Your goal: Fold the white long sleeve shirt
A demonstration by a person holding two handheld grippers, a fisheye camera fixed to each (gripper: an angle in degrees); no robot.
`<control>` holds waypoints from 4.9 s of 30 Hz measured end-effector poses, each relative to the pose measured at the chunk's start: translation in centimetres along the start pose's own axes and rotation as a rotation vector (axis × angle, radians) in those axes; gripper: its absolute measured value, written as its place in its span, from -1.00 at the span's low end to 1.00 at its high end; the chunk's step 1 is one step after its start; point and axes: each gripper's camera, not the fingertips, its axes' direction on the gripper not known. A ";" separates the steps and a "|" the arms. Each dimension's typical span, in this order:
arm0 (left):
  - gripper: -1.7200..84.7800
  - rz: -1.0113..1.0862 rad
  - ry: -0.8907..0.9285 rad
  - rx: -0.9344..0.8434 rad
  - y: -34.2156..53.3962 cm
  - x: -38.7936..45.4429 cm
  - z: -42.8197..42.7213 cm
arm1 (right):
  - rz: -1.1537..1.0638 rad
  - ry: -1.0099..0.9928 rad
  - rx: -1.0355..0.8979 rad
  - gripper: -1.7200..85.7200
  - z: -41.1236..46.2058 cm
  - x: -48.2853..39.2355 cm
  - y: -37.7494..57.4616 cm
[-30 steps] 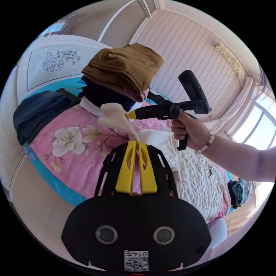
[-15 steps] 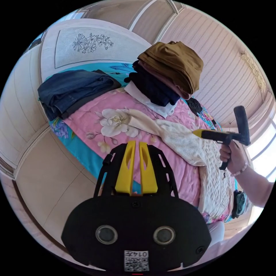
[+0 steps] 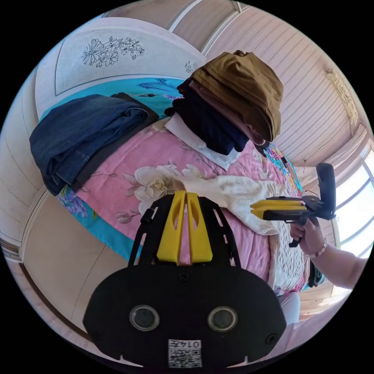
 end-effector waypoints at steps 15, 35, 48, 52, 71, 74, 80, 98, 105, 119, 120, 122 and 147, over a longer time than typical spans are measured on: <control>-0.82 -0.053 -0.040 0.009 5.1 1.8 2.8 | -0.099 0.017 -0.098 -0.79 2.0 -6.2 -2.2; -0.98 0.400 0.322 0.203 14.6 24.3 0.2 | 0.228 -0.176 0.375 -0.95 -23.1 -2.0 27.3; -0.91 0.846 0.698 0.005 25.4 53.4 8.0 | 0.566 0.021 0.685 -0.95 -45.2 1.7 60.8; -0.86 0.931 0.670 -0.110 28.8 57.3 10.6 | 0.764 0.082 0.676 -0.95 -48.2 4.3 71.0; -0.98 0.953 -0.062 -0.322 34.5 63.4 27.3 | 1.119 0.145 0.540 -0.90 -52.9 4.3 91.5; -0.98 0.942 -0.092 -0.314 34.9 65.7 27.1 | 1.104 0.213 0.603 -0.89 -55.7 1.8 93.8; -0.98 0.905 0.036 -0.218 34.5 69.5 24.0 | 1.294 0.449 0.919 -0.87 -60.8 -4.1 105.1; -0.80 1.592 0.522 -0.441 50.1 104.0 32.6 | 1.841 0.798 0.989 -0.70 -66.2 -10.2 124.4; -0.79 1.734 0.389 -0.578 57.6 107.9 38.2 | 1.788 0.551 1.004 -0.72 -66.8 -8.9 126.8; -0.98 1.458 0.490 -0.484 51.6 103.9 35.0 | 1.504 0.584 1.097 -0.93 -71.5 -16.7 123.5; -0.98 1.433 0.504 -0.481 50.7 103.2 34.4 | 1.482 0.578 1.104 -0.93 -71.9 -17.2 123.1; -0.98 1.396 0.527 -0.478 49.3 102.2 33.6 | 1.430 0.557 1.097 -0.93 -73.4 -18.8 121.7; -0.87 0.501 0.312 -0.312 20.0 64.5 29.0 | 0.502 0.020 0.529 -0.83 -69.5 -12.1 65.9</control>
